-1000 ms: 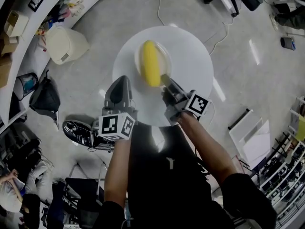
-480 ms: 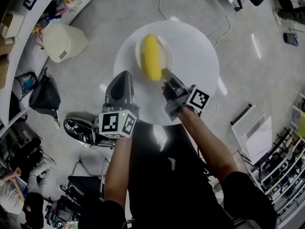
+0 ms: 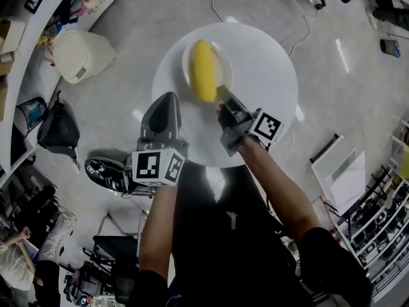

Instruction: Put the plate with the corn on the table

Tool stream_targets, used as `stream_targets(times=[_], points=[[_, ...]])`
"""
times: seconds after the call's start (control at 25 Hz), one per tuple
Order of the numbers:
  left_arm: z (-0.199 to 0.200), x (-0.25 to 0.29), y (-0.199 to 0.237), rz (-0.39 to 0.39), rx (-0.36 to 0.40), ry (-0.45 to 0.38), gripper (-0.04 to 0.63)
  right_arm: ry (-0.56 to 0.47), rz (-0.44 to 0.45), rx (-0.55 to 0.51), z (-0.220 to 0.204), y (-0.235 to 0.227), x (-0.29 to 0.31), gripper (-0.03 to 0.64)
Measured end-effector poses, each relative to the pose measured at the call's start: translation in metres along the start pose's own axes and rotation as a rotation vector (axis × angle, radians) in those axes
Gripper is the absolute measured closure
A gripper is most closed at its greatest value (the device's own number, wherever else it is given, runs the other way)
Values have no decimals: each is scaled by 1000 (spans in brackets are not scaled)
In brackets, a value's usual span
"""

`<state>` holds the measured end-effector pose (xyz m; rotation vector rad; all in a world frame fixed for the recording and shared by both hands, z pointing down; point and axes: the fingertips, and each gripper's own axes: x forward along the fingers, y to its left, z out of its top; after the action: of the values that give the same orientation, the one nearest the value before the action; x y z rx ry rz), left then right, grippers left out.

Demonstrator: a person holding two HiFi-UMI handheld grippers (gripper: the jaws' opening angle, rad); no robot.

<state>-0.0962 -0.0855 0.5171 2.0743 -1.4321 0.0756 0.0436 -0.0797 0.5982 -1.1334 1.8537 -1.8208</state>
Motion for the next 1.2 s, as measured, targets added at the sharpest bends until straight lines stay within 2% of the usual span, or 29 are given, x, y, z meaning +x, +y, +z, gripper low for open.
stream_targets(times=[1.2], points=[[-1, 0, 9, -3, -29, -1, 591, -7, -82, 42, 3, -30, 21, 577]])
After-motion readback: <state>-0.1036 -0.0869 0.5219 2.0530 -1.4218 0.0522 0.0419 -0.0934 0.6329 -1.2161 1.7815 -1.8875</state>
